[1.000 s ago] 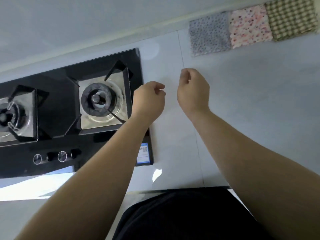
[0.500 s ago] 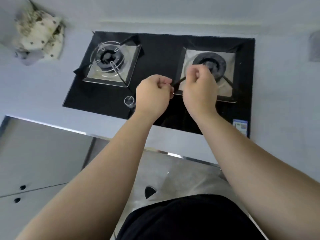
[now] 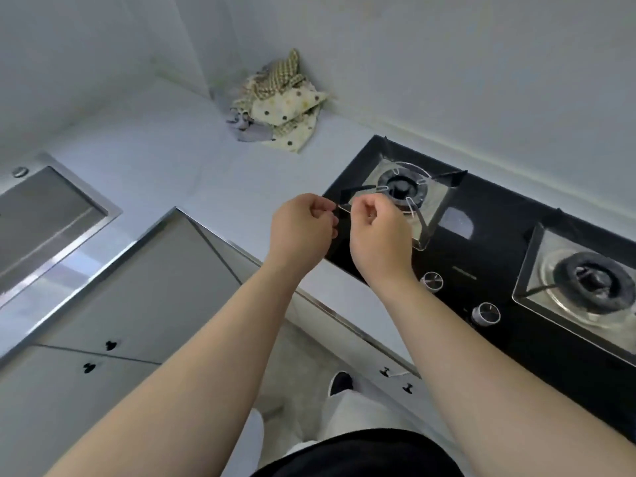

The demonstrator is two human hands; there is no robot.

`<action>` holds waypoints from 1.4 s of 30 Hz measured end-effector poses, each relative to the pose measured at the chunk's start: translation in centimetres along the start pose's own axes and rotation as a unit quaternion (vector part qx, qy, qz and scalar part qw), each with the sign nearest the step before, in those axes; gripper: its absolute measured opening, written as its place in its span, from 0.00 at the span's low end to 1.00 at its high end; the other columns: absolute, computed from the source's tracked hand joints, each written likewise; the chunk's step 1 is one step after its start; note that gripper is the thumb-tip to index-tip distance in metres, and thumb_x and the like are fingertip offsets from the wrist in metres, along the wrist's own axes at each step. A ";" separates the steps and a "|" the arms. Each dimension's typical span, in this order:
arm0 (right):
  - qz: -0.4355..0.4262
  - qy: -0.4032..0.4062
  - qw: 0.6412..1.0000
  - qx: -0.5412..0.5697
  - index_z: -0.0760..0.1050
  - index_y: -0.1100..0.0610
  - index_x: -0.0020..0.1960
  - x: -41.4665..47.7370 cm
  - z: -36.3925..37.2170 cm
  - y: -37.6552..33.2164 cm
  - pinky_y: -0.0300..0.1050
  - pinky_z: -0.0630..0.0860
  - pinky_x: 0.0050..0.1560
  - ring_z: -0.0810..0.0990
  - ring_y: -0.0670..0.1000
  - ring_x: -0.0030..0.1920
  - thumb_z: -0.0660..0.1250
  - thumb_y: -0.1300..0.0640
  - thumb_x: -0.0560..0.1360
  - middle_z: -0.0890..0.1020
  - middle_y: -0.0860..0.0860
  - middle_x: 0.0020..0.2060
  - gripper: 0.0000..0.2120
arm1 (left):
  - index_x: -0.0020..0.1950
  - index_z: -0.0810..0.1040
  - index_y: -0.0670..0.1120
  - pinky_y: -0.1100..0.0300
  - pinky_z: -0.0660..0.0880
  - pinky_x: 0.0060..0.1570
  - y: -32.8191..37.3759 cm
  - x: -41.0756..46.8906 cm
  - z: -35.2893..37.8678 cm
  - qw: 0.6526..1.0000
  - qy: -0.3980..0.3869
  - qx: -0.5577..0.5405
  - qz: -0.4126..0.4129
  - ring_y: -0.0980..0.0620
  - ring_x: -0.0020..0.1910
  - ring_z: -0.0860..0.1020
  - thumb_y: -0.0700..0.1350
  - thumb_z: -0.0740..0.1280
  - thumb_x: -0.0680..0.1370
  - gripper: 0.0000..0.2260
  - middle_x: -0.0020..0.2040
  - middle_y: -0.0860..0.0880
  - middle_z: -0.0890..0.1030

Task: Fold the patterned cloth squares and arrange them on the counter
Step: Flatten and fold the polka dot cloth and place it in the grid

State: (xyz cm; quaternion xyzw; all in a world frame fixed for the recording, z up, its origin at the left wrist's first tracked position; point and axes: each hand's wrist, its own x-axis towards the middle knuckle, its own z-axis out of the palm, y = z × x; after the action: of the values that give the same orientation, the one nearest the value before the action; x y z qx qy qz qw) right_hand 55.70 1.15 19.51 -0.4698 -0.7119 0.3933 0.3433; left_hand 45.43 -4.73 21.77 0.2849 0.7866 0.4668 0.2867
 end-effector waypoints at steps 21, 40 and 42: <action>0.074 -0.063 0.995 -0.019 0.79 0.53 0.60 17.0 24.4 -7.1 0.34 0.69 0.46 0.76 0.44 0.54 0.59 0.54 0.84 0.81 0.45 0.54 0.11 | 0.53 0.81 0.50 0.61 0.80 0.41 -6.0 23.7 -16.6 0.997 0.038 0.051 -0.052 0.62 0.34 0.83 0.38 0.61 0.79 0.11 0.43 0.54 0.85; 0.119 0.062 0.975 -0.179 0.78 0.56 0.64 29.0 35.7 -3.5 0.43 0.74 0.53 0.79 0.53 0.59 0.63 0.60 0.80 0.82 0.50 0.59 0.13 | 0.54 0.80 0.50 0.67 0.71 0.30 -11.4 43.2 -17.5 0.987 -0.136 0.076 0.045 0.55 0.42 0.84 0.40 0.62 0.80 0.09 0.47 0.54 0.83; 0.075 0.055 0.963 -0.252 0.76 0.54 0.66 32.1 36.4 -0.7 0.49 0.75 0.56 0.76 0.56 0.61 0.63 0.60 0.79 0.80 0.52 0.60 0.16 | 0.54 0.80 0.51 0.64 0.71 0.32 -13.0 45.0 -15.3 0.988 -0.127 0.065 0.065 0.54 0.43 0.84 0.41 0.63 0.80 0.09 0.48 0.53 0.83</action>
State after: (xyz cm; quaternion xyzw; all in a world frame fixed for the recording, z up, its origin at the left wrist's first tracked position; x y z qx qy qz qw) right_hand 13.78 22.48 7.37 -0.6143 -0.7304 0.1996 0.2222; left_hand 1.83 13.49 7.92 0.4103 0.7525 0.3918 0.3344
